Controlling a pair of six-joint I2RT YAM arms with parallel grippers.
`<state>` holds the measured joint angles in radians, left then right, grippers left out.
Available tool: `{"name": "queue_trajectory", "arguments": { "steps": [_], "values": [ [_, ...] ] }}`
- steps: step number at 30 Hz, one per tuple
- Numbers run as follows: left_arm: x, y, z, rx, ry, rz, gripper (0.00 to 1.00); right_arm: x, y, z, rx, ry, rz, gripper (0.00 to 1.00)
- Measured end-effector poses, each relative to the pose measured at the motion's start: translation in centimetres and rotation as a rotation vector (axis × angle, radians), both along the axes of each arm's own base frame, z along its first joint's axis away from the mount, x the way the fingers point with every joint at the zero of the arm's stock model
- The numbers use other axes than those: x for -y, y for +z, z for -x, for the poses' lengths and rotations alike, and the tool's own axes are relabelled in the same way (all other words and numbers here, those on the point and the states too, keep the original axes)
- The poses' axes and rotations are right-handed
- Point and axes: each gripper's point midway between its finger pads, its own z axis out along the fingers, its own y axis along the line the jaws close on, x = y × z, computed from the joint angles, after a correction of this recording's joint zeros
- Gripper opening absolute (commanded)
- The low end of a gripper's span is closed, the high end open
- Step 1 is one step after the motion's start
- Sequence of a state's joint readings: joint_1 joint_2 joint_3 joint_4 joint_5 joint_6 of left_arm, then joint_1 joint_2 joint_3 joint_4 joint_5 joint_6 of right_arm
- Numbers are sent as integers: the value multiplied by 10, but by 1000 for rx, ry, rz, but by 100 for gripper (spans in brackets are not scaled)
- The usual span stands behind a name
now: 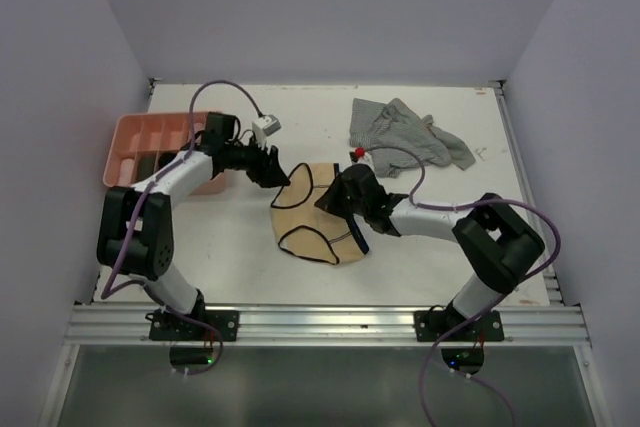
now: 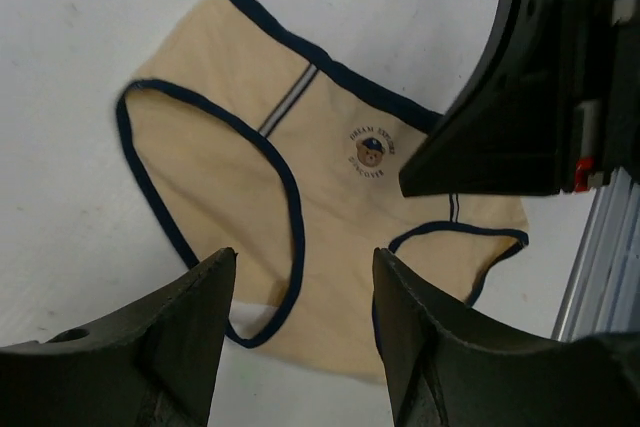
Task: Roll the underwear
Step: Flatten the underwear
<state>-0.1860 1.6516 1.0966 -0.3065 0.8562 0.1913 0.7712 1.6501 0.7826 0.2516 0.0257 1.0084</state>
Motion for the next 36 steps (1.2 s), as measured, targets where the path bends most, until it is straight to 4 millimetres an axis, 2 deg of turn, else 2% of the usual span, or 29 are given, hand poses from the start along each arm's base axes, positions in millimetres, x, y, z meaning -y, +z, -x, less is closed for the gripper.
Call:
{"name": "queue_trajectory", "arguments": {
  "steps": [4, 6, 9, 12, 15, 20, 26, 29, 31, 36],
  "values": [
    [-1, -39, 30, -149, 0, -9, 60, -7, 34, -37, 97, 34, -14, 12],
    [-2, -48, 36, -185, 4, -10, 60, -8, 36, -51, 114, 53, -8, 10],
    [-2, -50, 37, -198, 7, -9, 59, -2, 16, -58, 86, 72, 29, 9],
    [-1, -55, 38, -211, 5, -17, 58, 13, -19, -51, 7, 84, 94, 7],
    [0, -68, 40, -242, 3, -41, 57, 32, -42, -40, -55, 73, 149, 3],
    [3, -90, 38, -290, -4, -76, 57, 52, -45, -36, -64, 1, 164, 0],
    [8, -84, 20, -256, -6, -66, 57, 97, -45, -9, -94, -162, 187, 0],
    [12, -76, 14, -231, -17, -44, 57, 110, -43, 0, -92, -207, 189, 8],
    [14, -72, 16, -231, -26, -27, 57, 112, -36, 1, -74, -214, 175, 13],
    [22, -54, 37, -233, -52, 29, 57, 95, -1, -3, -8, -140, 92, 13]
  ]
}}
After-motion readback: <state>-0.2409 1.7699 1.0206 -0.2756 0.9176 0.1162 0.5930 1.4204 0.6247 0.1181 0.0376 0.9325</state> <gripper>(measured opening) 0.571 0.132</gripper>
